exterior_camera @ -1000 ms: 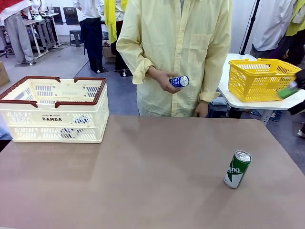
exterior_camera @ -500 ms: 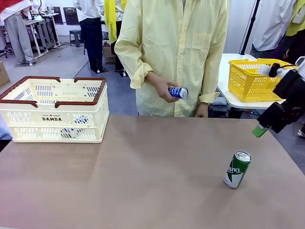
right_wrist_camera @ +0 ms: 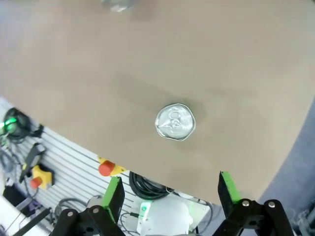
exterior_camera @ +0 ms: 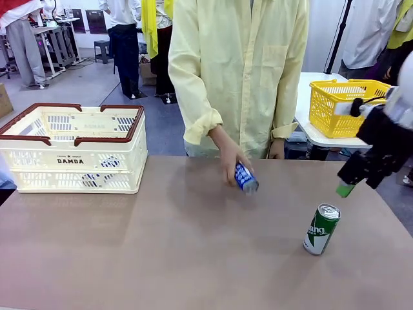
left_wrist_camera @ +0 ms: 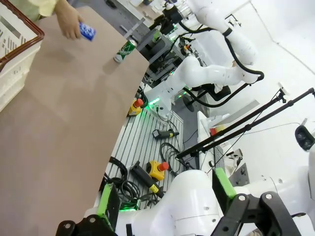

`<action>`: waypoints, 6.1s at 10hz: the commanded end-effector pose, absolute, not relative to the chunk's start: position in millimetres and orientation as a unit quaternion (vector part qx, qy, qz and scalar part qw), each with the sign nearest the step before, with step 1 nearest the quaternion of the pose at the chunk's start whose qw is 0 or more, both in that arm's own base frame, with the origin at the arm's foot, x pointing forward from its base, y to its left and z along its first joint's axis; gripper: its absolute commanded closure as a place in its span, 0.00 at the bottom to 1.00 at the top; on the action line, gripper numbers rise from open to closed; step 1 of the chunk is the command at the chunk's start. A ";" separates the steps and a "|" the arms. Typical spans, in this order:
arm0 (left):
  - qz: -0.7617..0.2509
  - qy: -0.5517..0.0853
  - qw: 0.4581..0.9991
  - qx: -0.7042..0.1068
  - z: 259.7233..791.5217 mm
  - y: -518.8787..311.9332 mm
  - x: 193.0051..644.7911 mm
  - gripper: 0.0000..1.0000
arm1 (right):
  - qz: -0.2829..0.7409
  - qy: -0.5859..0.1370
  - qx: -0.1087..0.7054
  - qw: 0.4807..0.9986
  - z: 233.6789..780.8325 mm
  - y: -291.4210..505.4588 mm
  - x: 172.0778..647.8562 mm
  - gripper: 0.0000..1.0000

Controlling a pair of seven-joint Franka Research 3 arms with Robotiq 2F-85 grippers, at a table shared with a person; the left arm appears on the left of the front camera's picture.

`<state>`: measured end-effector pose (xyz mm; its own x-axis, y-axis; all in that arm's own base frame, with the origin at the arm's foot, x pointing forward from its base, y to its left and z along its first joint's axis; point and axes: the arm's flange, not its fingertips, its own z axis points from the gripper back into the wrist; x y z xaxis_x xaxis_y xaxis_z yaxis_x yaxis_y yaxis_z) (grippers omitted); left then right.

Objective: Place the drinks into the Shopping basket.
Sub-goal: Pick up one drink and place it into the Shopping basket.

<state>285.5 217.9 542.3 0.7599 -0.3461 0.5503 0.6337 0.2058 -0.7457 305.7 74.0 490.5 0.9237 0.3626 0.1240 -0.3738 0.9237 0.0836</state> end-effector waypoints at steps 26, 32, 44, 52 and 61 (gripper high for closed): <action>-0.312 -0.138 0.765 -0.547 543.8 215.5 285.6 0.00 | 0.012 -0.030 0.229 0.973 471.0 -44.3 330.3 0.00; -0.312 -0.138 0.765 -0.547 543.8 215.5 285.6 0.00 | -0.175 -0.075 0.318 0.929 410.9 -197.2 254.1 0.00; -0.312 -0.138 0.765 -0.547 543.8 215.5 285.6 0.00 | 0.122 -0.033 0.063 0.990 456.9 100.4 317.2 0.00; -0.312 -0.138 0.765 -0.547 543.8 215.5 285.6 0.00 | 0.049 -0.001 -0.014 0.999 401.7 117.7 327.5 0.00; -0.312 -0.138 0.765 -0.547 543.8 215.5 285.6 0.00 | -0.010 0.043 -0.018 0.999 338.8 101.1 343.5 0.00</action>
<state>285.5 218.0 542.0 0.7600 -0.3451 0.5508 0.6338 0.2061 -0.7455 365.4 109.6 350.4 0.9925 0.0074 -0.1224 -0.0094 0.9998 -0.0159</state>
